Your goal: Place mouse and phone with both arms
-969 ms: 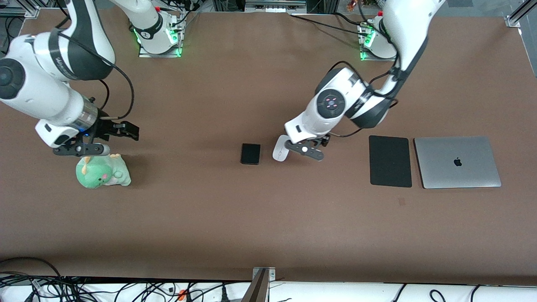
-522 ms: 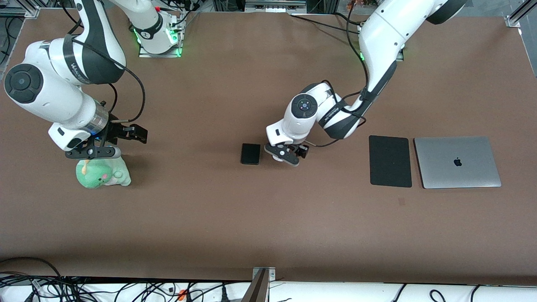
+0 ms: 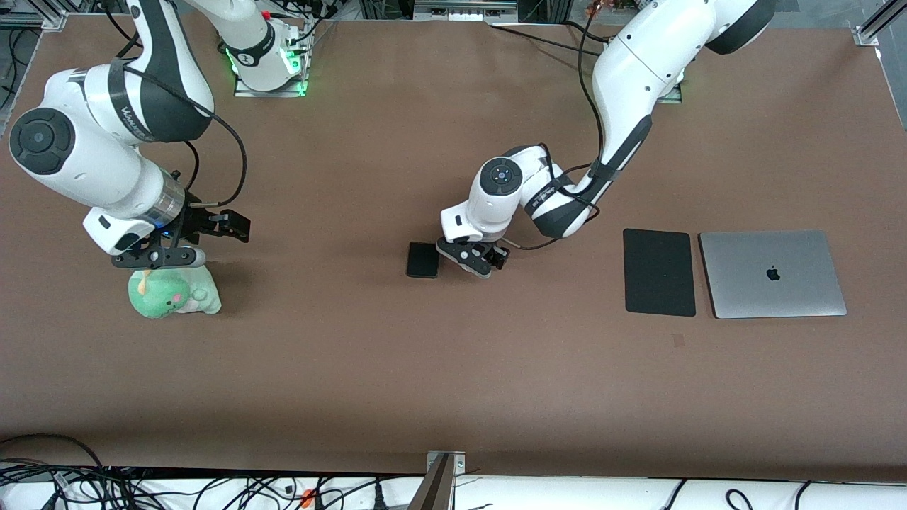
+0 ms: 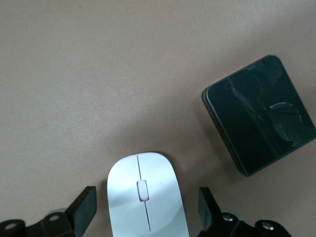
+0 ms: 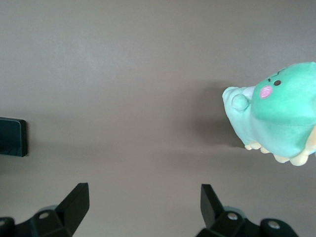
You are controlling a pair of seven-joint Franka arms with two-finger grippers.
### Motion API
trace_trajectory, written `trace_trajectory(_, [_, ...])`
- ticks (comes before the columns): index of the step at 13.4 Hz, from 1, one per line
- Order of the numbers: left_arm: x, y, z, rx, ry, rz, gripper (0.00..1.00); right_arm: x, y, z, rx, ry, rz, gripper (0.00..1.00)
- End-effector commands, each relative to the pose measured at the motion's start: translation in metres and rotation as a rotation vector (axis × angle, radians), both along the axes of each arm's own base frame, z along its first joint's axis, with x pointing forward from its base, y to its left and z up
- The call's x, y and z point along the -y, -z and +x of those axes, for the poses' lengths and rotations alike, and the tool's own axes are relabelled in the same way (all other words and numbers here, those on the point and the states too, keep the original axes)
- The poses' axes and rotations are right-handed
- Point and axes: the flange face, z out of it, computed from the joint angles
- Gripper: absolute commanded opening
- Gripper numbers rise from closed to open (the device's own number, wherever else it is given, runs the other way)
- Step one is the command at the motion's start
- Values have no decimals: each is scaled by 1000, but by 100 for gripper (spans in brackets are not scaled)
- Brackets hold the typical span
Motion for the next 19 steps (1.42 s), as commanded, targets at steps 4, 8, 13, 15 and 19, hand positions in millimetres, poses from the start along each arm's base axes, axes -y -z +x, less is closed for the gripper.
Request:
trace_trajectory(4, [2, 10, -3, 0, 13, 28, 30, -12, 9, -6, -10, 21, 10, 100])
trace_trajectory(8, [-17, -42, 10, -18, -32, 123, 19, -16, 17, -10, -29, 15, 5, 100])
trace_trajectory(13, [-91, -156, 28, -64, -221, 362, 29, -65, 45, -16, -7, 66, 5, 100])
trace_trajectory(15, [-152, -175, 49, -118, -295, 428, 29, -122, 69, -25, 14, 125, 10, 100])
trace_trajectory(19, [-276, -170, 91, -225, -336, 449, 28, -221, 119, -57, 54, 118, 21, 100])
